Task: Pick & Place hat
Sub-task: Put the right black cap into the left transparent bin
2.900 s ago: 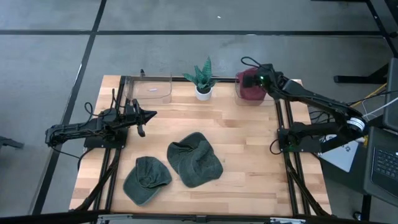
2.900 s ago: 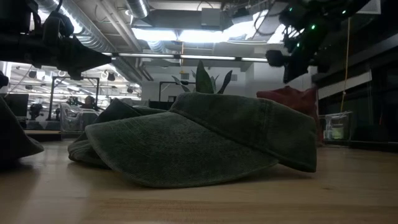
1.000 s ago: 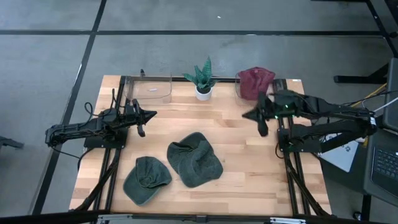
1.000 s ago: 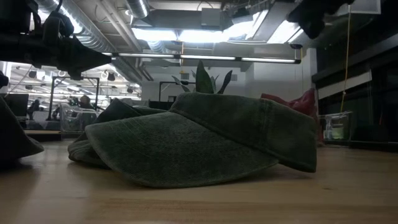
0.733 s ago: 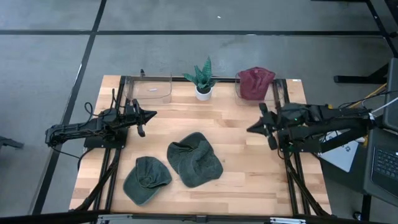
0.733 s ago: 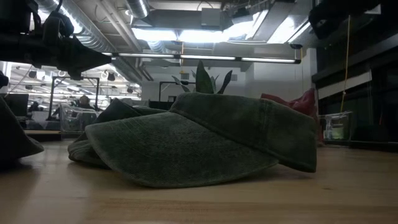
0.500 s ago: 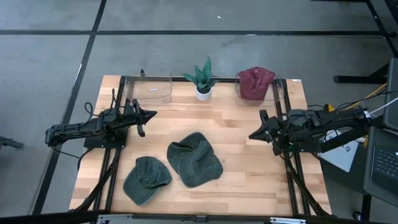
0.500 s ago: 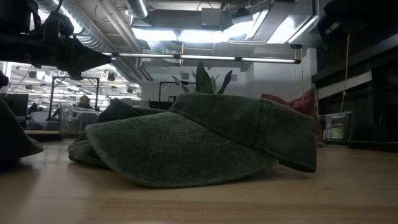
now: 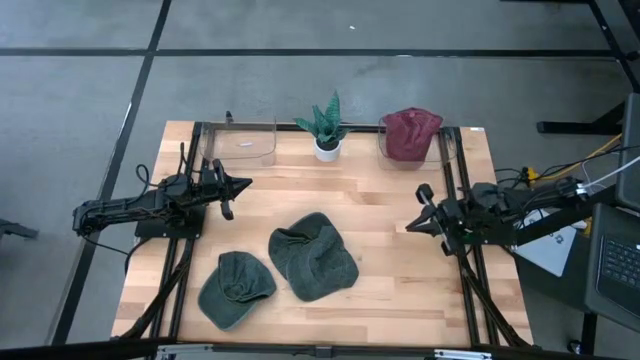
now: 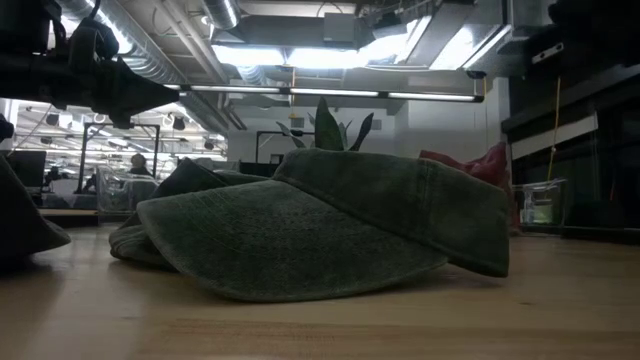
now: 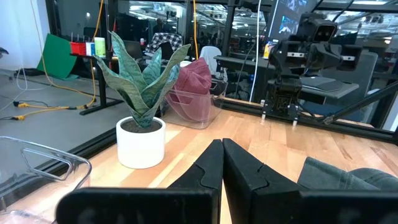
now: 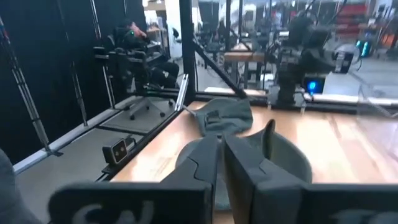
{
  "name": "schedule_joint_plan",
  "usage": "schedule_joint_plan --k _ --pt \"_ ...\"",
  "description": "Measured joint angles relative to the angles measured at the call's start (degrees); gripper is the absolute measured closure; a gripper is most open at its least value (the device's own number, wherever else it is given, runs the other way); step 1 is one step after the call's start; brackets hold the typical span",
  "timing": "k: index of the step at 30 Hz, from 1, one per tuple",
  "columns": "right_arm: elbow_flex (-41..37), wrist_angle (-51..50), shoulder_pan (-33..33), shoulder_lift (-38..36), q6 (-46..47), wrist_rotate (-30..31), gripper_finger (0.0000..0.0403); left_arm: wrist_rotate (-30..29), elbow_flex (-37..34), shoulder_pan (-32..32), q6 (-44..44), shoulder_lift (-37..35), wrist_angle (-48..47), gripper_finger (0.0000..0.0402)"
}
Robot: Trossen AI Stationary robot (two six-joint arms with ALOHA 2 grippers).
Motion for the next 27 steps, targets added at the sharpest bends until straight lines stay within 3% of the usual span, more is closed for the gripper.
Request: schedule_joint_plan --k 17,27 --pt "-10.94 11.32 -0.02 -6.33 -2.11 0.08 0.0377 0.00 0.00 0.01 0.00 0.00 0.00 0.0398" --pt "-10.87 6.03 -0.04 -14.23 -7.05 0.17 0.0377 0.00 0.02 -0.01 0.00 0.02 -0.02 0.0398"
